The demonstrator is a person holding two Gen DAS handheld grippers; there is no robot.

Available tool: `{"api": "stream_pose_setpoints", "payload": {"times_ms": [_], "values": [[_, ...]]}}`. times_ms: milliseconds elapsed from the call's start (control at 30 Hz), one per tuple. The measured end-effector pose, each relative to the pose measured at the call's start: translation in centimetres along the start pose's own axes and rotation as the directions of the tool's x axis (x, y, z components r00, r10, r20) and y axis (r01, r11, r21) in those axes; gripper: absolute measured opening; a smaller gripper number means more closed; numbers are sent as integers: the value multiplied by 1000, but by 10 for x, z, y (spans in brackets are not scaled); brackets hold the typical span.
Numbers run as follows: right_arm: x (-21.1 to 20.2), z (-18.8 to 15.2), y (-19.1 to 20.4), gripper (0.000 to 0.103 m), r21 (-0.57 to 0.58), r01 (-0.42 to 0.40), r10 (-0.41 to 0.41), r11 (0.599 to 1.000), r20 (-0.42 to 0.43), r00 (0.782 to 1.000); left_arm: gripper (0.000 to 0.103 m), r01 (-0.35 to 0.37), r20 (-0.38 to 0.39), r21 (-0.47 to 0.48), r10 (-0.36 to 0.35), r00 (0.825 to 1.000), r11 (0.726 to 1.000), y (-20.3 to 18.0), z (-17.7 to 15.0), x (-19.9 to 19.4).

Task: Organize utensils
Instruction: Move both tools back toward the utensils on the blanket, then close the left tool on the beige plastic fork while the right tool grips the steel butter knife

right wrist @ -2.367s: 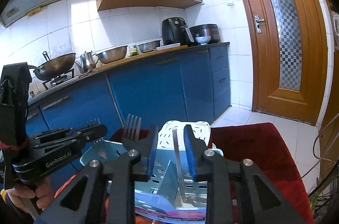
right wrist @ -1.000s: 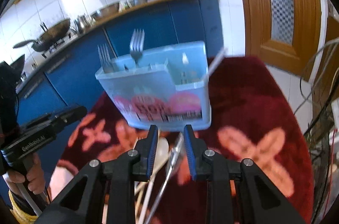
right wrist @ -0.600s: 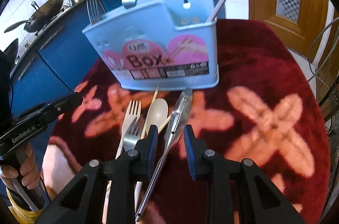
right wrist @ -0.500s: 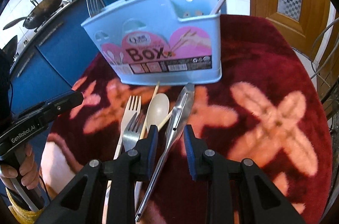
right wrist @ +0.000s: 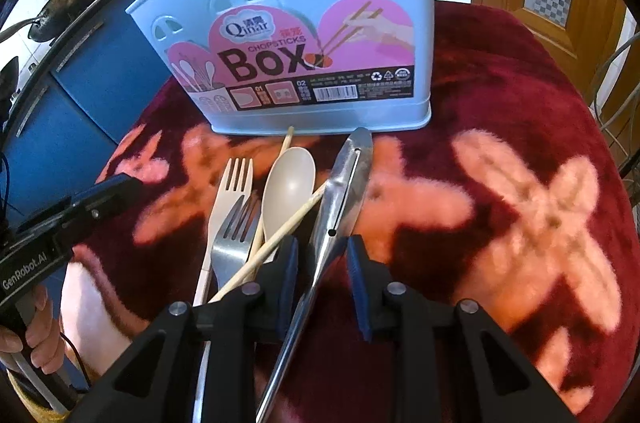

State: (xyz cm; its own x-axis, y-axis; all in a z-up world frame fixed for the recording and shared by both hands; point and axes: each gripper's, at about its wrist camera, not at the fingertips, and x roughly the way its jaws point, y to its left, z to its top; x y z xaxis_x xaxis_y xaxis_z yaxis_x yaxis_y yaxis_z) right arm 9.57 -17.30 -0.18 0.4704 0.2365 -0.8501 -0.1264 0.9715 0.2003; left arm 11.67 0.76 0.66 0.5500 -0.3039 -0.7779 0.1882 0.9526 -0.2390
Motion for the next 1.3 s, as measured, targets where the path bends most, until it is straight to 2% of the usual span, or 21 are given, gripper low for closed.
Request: {"api": "stream_pose_setpoints", "payload": {"times_ms": [233, 367, 633, 833, 933, 1033, 1167, 1233, 1300], "values": [[-8, -4, -8, 20, 11, -11, 11, 1000, 21, 1000, 30, 0, -13, 13, 0, 1000, 1000, -6, -3, 4], [-18, -7, -15, 19, 4, 16, -16, 1000, 34, 999, 30, 8, -23, 23, -7, 1000, 1000, -11, -3, 7], [-32, -18, -46, 19, 43, 45, -46, 998, 29, 999, 30, 53, -81, 53, -48, 996, 997, -30, -8, 23], [-33, -25, -55, 20, 54, 25, -27, 998, 26, 999, 30, 53, -123, 95, -41, 992, 994, -45, -16, 32], [-33, -26, -56, 20, 52, 18, -20, 999, 29, 999, 34, 47, -130, 115, -32, 991, 992, -51, -19, 33], [-33, -27, -58, 20, 55, 5, -7, 998, 35, 999, 35, 66, -151, 115, -48, 987, 991, -54, -21, 33], [-34, -27, -60, 20, 56, -5, 2, 998, 38, 999, 37, 42, -144, 150, -20, 989, 988, -58, -24, 33], [-34, -27, -60, 20, 56, -5, 3, 998, 38, 999, 45, 27, -135, 152, -6, 991, 988, -59, -23, 35], [-34, -27, -59, 20, 56, -5, 3, 998, 39, 999, 46, 17, -125, 147, 1, 992, 989, -59, -20, 40]]}}
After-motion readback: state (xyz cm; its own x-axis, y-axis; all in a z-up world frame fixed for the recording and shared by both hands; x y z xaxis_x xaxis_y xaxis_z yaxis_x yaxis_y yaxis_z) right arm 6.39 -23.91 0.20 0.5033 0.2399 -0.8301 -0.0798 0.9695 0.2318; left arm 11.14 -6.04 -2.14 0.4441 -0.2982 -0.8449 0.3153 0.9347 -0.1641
